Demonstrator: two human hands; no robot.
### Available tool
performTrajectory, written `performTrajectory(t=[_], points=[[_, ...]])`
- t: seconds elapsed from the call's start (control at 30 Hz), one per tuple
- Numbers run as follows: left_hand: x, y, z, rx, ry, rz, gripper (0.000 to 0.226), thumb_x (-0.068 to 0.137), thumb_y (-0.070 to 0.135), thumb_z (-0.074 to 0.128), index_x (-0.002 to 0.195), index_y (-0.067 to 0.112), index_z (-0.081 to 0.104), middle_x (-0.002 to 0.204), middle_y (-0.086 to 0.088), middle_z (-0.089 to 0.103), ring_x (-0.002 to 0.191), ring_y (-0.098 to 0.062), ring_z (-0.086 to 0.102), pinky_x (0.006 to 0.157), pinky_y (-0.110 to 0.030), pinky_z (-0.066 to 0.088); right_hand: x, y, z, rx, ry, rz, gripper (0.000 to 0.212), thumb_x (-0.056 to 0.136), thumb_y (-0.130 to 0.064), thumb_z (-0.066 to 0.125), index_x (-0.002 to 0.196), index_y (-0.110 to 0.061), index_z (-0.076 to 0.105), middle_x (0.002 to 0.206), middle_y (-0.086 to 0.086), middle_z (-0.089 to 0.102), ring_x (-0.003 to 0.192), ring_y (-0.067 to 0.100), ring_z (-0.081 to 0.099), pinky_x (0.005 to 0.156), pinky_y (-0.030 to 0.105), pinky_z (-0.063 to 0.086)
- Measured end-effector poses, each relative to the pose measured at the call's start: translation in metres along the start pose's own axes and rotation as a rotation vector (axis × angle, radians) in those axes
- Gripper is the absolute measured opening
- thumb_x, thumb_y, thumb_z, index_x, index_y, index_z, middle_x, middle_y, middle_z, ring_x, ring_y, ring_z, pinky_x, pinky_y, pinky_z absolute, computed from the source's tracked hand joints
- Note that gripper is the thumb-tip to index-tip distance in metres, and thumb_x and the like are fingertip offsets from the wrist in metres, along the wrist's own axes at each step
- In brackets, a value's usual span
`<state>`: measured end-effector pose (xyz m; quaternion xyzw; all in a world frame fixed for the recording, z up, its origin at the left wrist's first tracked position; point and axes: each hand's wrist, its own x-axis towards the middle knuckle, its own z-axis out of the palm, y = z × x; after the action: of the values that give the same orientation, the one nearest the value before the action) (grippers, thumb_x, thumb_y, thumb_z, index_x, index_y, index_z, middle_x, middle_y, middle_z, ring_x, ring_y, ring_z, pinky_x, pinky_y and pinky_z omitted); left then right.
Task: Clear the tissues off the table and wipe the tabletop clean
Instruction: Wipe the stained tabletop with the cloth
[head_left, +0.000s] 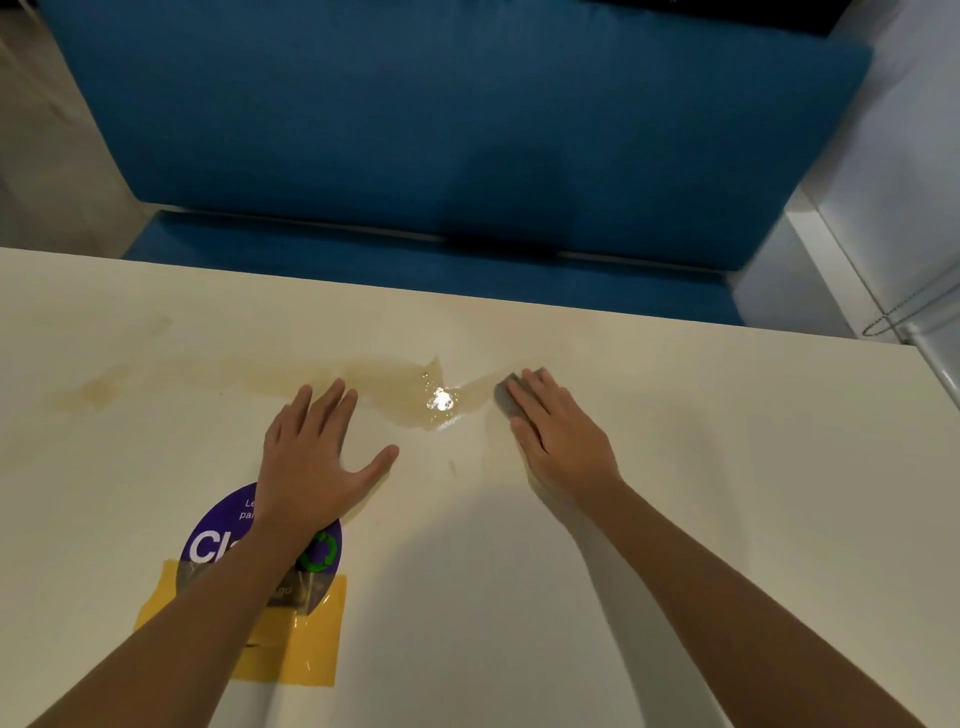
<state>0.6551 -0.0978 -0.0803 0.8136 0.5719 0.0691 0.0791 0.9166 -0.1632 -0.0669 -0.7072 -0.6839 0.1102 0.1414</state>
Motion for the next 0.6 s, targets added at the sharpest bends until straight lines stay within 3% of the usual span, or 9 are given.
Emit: performTrajectory(t=[0.13,0.27,0.4,0.6], points=[[0.001,0.000,-0.001,-0.002,0.006,-0.008,0.099,0.073,0.082,0.007,0.141,0.017,0.039,0.152,-0.001,0.031,0.142,-0.028,0.021,0.112,-0.046,0.021,-0.014,0.047,-0.019,0.075,0.054,0.094,0.042,0.099,-0.034,0.038,0.140,-0.036,0.036,0.150,-0.018,0.028,0.138,-0.006,0.014,0.111,0.015,0.013],[0.002,0.001,-0.001,-0.008,0.010,-0.016,0.099,0.074,0.082,0.006,0.140,0.018,0.041,0.150,0.000,0.033,0.141,-0.027,0.023,0.111,-0.047,0.023,-0.008,0.082,-0.028,0.037,0.118,0.326,0.044,0.101,-0.035,0.029,0.144,-0.028,0.030,0.153,-0.009,0.024,0.142,0.005,0.014,0.113,0.025,0.015],[0.002,0.000,0.001,-0.013,0.005,-0.016,0.096,0.075,0.082,0.008,0.139,0.018,0.043,0.150,-0.001,0.035,0.140,-0.028,0.025,0.110,-0.049,0.024,0.021,0.070,-0.017,-0.053,0.128,0.489,0.047,0.101,-0.030,0.019,0.147,-0.019,0.021,0.155,-0.001,0.017,0.144,0.017,0.010,0.116,0.033,0.012],[0.002,-0.001,0.000,-0.034,0.024,-0.023,0.093,0.076,0.081,0.013,0.137,0.019,0.044,0.148,0.002,0.036,0.140,-0.026,0.026,0.108,-0.048,0.026,0.051,0.015,0.003,-0.034,0.098,0.258,0.048,0.100,-0.028,0.026,0.147,-0.015,0.023,0.155,0.003,0.019,0.143,0.019,0.014,0.114,0.028,0.011]])
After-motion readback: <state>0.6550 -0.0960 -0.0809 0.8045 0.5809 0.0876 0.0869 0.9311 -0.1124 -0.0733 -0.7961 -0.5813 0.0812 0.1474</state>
